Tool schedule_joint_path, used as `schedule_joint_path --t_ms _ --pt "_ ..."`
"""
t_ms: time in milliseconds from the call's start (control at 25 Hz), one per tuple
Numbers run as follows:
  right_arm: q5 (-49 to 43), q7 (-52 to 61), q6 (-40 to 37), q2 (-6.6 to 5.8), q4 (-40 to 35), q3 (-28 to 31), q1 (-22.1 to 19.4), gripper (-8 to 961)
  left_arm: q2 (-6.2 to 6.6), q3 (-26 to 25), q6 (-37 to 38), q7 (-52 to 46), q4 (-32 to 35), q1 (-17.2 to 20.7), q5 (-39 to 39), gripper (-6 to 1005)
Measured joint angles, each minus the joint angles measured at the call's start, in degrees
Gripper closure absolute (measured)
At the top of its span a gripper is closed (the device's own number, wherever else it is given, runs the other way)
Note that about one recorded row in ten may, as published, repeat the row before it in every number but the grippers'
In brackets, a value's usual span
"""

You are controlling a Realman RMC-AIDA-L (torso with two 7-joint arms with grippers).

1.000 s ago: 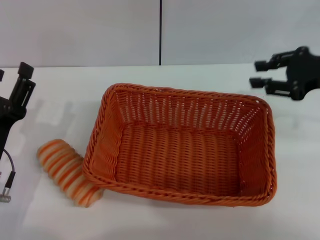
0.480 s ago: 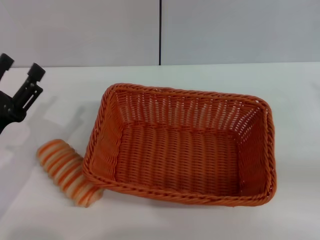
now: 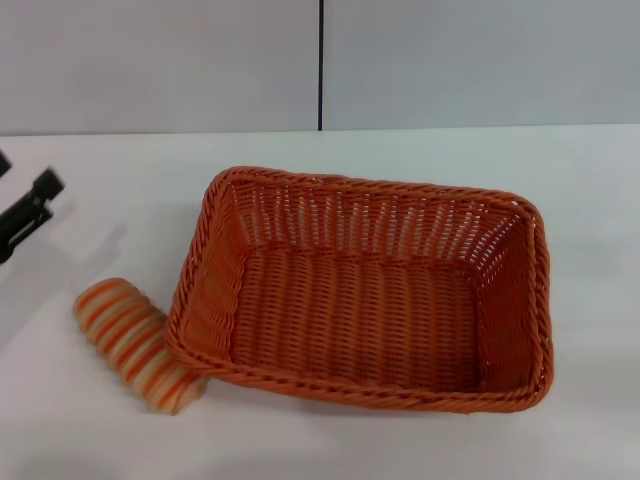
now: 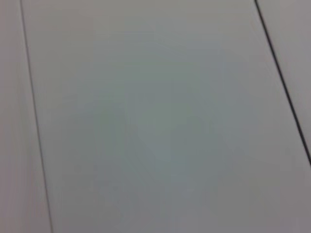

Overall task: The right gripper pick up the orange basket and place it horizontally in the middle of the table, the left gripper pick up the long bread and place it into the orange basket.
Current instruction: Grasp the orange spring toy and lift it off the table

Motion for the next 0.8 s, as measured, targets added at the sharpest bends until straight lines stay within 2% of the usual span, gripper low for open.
schedule_joint_path --t_ms 120,440,800 --pt "0.09 -0.01 -0.44 -0.07 -1.88 2.06 0.59 546 1.60 3.90 -0.13 -0.76 0.56 2.83 0.00 156" --pt "0.10 -0.01 -1.79 -0.41 -4.73 4.15 1.72 546 2.78 9.74 -0.58 -0.76 1.35 5.78 0.05 156" --pt "-0.05 -0.01 -2.24 -0.44 -5.66 4.38 2.01 546 1.74 10.08 -2.88 0.00 1.53 4.44 5.62 155"
